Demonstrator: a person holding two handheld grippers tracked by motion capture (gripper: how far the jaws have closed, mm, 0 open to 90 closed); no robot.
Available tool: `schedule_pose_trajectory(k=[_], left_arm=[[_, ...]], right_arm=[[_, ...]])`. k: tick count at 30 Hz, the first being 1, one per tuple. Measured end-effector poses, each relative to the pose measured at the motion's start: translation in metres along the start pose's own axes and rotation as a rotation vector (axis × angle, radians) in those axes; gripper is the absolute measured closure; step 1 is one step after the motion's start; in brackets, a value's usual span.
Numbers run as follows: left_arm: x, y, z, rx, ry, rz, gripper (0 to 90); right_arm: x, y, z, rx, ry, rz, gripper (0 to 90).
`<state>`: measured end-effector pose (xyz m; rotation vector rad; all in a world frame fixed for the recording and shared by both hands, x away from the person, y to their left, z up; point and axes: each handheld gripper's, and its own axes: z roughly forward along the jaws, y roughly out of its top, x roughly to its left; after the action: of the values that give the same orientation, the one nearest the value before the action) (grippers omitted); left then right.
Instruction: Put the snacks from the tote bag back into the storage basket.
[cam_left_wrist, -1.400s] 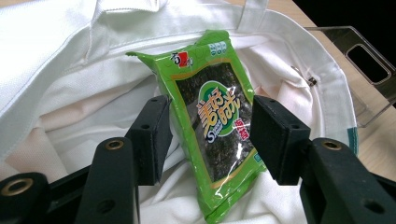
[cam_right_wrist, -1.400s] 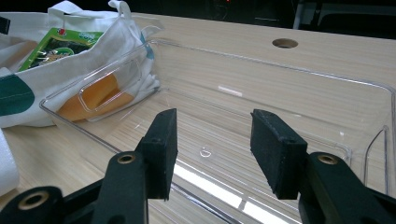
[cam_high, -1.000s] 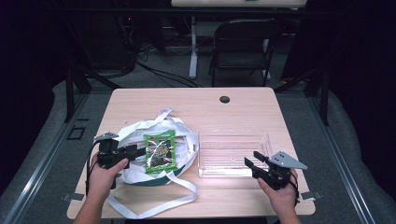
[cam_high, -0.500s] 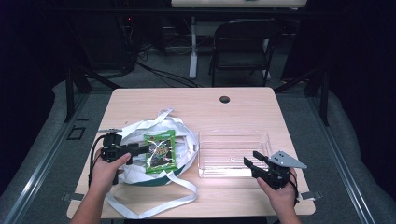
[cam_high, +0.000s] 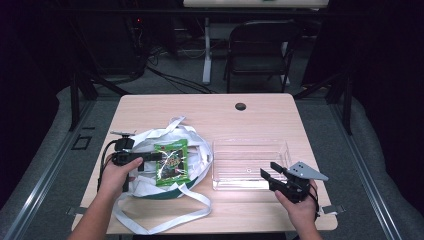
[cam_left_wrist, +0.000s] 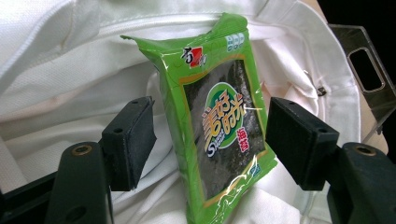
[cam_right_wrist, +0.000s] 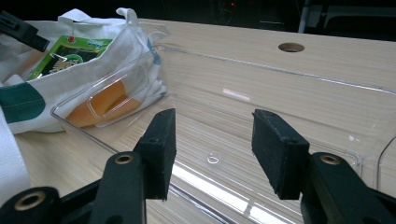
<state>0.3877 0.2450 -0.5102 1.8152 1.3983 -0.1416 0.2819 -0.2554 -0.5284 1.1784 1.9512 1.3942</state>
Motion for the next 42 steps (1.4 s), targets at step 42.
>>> schedule_pose_trajectory(k=[42], left_arm=[[-0.004,-0.002,0.044,0.09,-0.087,-0.068,37.8]], right_arm=[[0.001,0.001,-0.001,-0.011,0.011,-0.006,49.6]])
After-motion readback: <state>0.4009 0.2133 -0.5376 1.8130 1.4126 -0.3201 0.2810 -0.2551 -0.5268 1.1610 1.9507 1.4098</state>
